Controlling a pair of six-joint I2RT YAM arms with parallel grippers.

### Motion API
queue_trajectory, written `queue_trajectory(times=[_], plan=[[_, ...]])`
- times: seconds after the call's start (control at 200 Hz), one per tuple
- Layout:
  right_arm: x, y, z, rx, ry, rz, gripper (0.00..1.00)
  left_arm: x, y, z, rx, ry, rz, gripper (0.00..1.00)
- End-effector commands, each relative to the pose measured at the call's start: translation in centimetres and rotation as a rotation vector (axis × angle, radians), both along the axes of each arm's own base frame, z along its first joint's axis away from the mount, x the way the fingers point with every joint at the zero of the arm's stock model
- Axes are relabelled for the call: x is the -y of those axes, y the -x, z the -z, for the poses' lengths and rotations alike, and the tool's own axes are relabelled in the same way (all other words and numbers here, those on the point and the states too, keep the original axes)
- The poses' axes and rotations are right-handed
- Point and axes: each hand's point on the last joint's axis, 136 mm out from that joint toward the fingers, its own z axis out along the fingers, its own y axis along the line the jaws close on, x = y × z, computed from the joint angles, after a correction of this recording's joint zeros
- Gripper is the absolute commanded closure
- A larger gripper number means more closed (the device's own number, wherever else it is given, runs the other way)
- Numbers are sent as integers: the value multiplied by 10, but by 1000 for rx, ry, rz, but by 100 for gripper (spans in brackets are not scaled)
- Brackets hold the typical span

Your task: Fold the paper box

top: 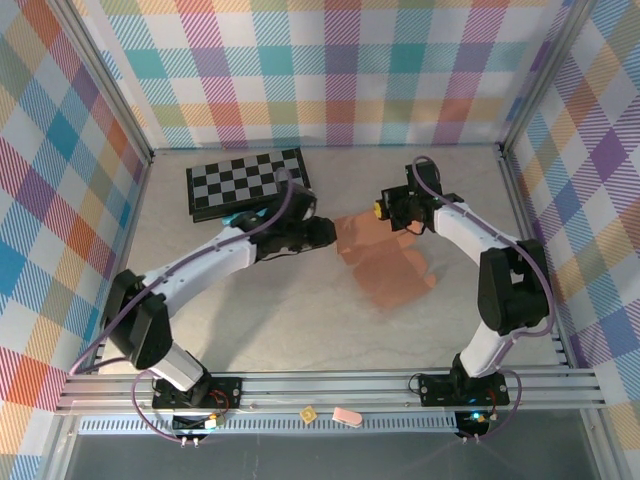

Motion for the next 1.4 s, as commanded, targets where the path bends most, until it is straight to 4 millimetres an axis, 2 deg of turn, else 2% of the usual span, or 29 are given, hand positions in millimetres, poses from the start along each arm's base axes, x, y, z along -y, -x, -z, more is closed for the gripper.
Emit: queue_trajectory(times=[0.0,0.115,0.215,0.355,0.455,0.605,0.705,0.895,0.975,1.075,1.12,1.185,1.235,1.295,1.395], plan=[[6,1,-17,-36,-33,102,100,-2,6,15,-141,170,-66,65],[5,-3,-23,-20,-26,98,100,-5,4,33,-178,203,-91,68],[6,-4,-23,13,-8,75,100,-13,-9,38,-176,258,-149,72],[12,-8,-26,148,40,49,100,-16,-25,40,-165,257,-139,79],[11,-10,-24,253,28,35,100,-13,-28,52,-184,213,-100,82],[2,-9,-24,412,-21,5,100,-19,-30,66,-181,164,-111,83],[-6,-12,-34,506,-68,-17,100,-23,-30,69,-176,134,-114,83],[-28,-24,-55,579,-115,-71,100,-40,-31,72,-165,81,-148,84],[-34,-26,-54,568,-104,-94,100,-45,-35,61,-144,98,-159,84],[-35,-23,-42,531,-99,-94,100,-36,-45,18,-84,156,-159,81],[-34,-23,-38,521,-100,-87,100,-31,-52,-6,-65,201,-182,77],[-34,-23,-37,519,-99,-86,100,-24,-54,-26,-104,258,-224,67],[-34,-25,-38,519,-99,-84,100,-14,-57,-39,-129,299,-247,63],[-35,-27,-39,518,-101,-86,100,-3,-56,-47,-176,326,-283,61],[-36,-28,-40,517,-103,-87,100,17,-58,-46,-263,381,-330,58]])
